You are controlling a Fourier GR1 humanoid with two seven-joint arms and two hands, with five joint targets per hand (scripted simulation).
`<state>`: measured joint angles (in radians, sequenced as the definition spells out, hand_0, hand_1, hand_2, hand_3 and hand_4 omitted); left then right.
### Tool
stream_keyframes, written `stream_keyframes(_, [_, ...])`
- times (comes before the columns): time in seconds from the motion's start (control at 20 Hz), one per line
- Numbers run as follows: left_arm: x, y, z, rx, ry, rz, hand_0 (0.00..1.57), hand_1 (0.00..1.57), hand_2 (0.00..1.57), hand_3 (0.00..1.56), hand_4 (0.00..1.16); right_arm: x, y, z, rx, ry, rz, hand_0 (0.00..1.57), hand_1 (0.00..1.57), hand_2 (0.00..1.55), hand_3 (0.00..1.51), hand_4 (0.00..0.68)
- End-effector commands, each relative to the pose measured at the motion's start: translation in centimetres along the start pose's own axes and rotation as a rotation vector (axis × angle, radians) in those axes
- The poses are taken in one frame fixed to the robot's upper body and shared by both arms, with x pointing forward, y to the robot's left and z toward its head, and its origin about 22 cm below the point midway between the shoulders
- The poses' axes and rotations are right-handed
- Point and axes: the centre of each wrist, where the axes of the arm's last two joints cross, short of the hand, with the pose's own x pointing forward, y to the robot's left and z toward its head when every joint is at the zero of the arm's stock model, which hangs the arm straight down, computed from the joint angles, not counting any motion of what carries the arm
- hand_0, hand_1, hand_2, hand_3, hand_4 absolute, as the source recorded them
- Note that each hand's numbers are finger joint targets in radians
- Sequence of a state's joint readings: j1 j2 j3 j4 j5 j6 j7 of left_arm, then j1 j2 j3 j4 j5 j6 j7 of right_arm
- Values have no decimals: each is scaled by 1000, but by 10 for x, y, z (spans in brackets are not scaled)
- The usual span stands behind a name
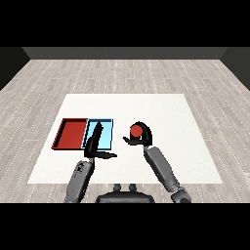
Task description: Pick the red can and put it in the red box
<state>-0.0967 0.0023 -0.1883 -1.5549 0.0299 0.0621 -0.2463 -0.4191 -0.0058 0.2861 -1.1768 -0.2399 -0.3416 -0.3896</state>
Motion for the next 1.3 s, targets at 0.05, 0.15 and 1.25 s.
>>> stream_keyframes(0.05, [-7, -13, -27, -33, 22, 13, 0, 0, 0, 0, 0, 16, -8, -13, 7, 1, -8, 1435, 1435, 1446, 1426, 658])
stream_keyframes(0.15, [8, -31, -18, -47, 4, 26, 0, 0, 0, 0, 0, 16, -12, 10, 7, 4, -1, 1435, 1435, 1446, 1426, 658])
stream_keyframes(1.25, [-2, -73, -30, -119, 89, -8, 0, 0, 0, 0, 0, 26, 55, 16, 141, -76, -63, 1431, 1431, 1435, 1401, 615])
